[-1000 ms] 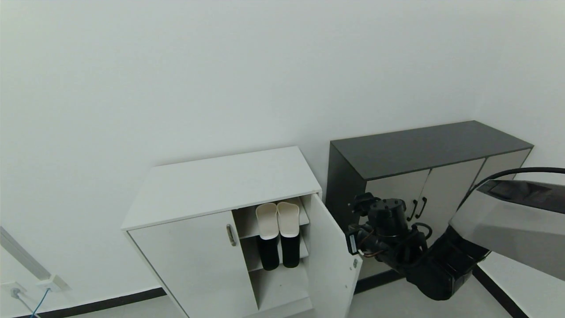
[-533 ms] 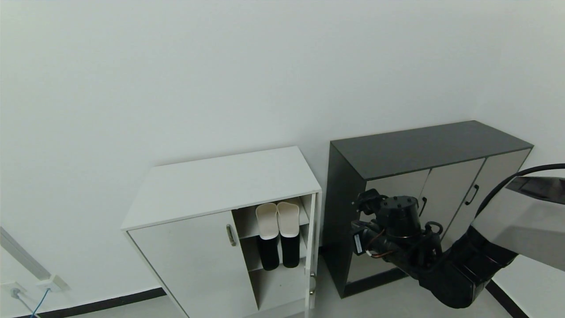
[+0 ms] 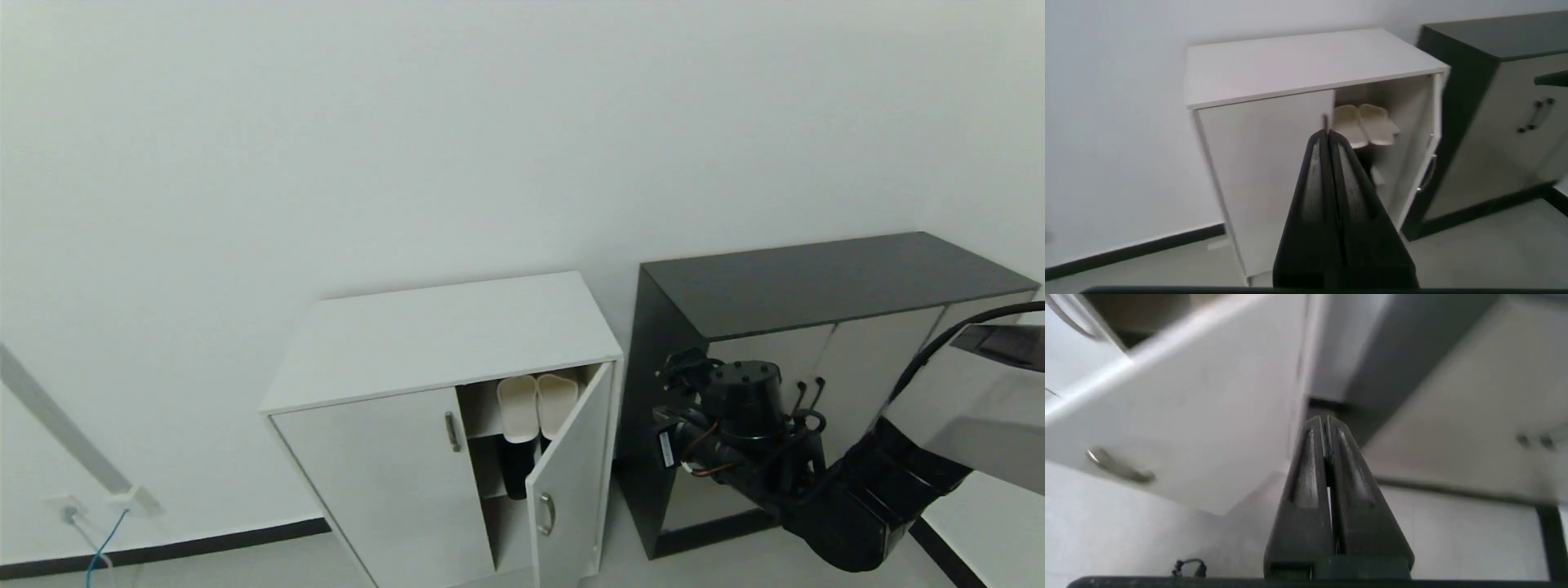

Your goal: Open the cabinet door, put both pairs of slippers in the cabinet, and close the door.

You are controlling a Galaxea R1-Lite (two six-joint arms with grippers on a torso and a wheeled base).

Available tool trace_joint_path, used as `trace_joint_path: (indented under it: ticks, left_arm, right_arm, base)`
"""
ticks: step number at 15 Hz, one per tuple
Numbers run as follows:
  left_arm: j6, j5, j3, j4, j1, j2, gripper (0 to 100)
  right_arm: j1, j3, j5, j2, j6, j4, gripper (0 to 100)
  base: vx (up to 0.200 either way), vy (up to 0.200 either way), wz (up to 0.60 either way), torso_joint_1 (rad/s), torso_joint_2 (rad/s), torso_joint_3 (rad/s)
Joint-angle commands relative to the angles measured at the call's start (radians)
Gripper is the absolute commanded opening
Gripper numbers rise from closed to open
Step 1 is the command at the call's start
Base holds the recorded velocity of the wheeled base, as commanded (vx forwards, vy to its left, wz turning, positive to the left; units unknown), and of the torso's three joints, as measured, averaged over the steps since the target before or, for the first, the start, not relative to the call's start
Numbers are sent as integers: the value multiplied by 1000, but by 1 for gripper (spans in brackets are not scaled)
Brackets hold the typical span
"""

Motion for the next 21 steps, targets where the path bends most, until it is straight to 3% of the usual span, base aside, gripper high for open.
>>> trace_joint_path:
  ticks: [1,4,10,12,15,17,21]
  left_arm:
    - [0,1,0,0,-1,1,0]
    - [0,1,0,0,-1,1,0]
    - [0,1,0,0,-1,1,0]
    - [0,1,0,0,-1,1,0]
    - [-2,1,0,0,-1,1,0]
    - [-2,1,0,0,-1,1,0]
    - [-8,12,0,0,-1,1,0]
  right_arm:
    - [3,6,2,-3,0,1,0]
    - [3,19,9,-1,0,2,0]
    - [-9,82,135,-10,-8,-7,0]
    - [-31,173,281,-53,-68,-27,0]
    - [-44,248,358,-50,-181,-28,0]
    - [-48,268,378,-41,-218,-27,0]
    - [-51,286,405,-1,-270,-34,0]
  base:
    - [0,0,600,27,12,-2]
    - [0,0,0,0,0,0]
    - [0,0,0,0,0,0]
    - [0,0,0,0,0,0]
    - [67,0,0,2,2,2]
    - [200,0,0,0,2,0]
    - [0,0,0,0,0,0]
